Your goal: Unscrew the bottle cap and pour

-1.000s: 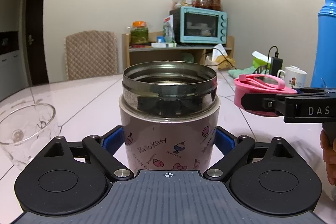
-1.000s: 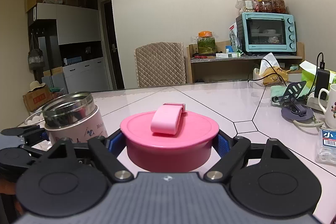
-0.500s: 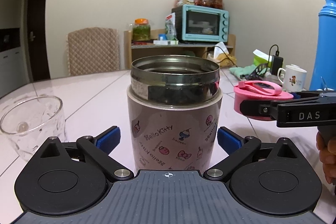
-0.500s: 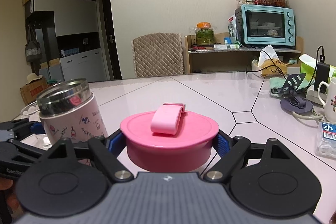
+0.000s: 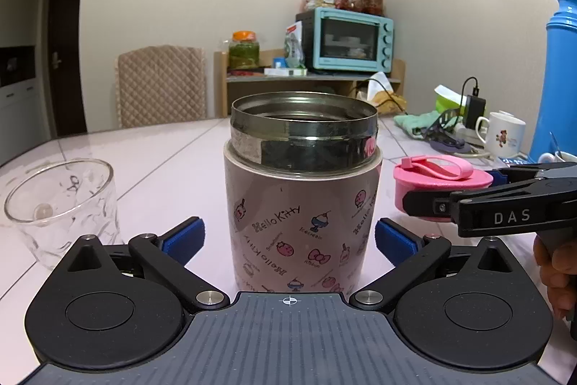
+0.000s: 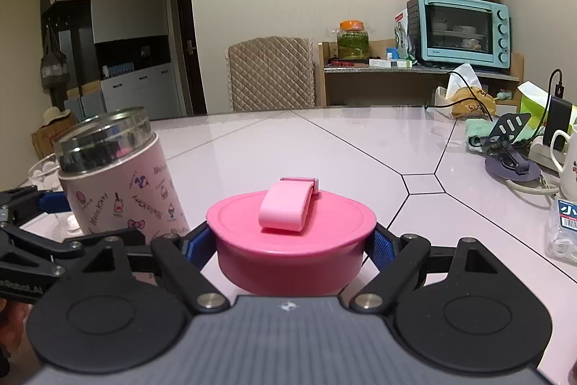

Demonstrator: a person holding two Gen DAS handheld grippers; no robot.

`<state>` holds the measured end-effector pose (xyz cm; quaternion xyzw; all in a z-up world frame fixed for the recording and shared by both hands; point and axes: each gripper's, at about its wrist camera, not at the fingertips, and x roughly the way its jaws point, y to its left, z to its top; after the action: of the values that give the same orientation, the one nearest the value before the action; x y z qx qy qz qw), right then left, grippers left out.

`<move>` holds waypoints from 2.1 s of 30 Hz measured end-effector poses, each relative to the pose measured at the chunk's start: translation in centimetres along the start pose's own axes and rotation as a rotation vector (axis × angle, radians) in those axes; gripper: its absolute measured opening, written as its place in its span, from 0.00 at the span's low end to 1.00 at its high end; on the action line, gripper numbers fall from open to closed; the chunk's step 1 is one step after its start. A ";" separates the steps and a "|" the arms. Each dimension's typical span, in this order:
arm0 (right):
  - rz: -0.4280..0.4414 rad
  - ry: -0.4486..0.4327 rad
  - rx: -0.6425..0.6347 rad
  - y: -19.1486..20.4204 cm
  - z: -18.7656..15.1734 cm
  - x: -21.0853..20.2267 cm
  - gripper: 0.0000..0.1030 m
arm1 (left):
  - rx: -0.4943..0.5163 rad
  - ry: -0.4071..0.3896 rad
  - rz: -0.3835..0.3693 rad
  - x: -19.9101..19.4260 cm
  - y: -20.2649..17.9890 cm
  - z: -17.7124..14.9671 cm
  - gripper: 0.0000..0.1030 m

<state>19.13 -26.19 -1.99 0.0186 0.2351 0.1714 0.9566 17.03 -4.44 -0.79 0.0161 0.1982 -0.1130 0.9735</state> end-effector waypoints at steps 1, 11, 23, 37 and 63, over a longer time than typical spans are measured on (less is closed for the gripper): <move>-0.002 0.007 -0.001 0.1 -0.1 0.1 0.83 | 0.000 0.000 -0.001 0.0 0.0 0.0 1.00; -0.015 0.058 -0.022 0.5 -0.3 0.7 0.83 | 0.001 0.005 -0.010 0.0 0.0 -0.1 1.00; -0.020 0.092 -0.036 0.9 0.0 0.6 0.83 | -0.001 0.012 -0.021 -0.2 -0.1 -0.3 1.00; -0.025 0.126 -0.047 1.2 -0.6 1.5 0.83 | -0.002 0.012 -0.023 0.0 -0.4 -0.4 1.00; -0.043 0.183 -0.052 1.2 -1.0 1.5 0.89 | 0.002 0.023 -0.033 -0.7 -0.5 -0.7 1.00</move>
<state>19.58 -24.63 -3.40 -0.0270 0.3174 0.1578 0.9347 16.04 -4.69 -1.18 0.0149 0.2096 -0.1289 0.9691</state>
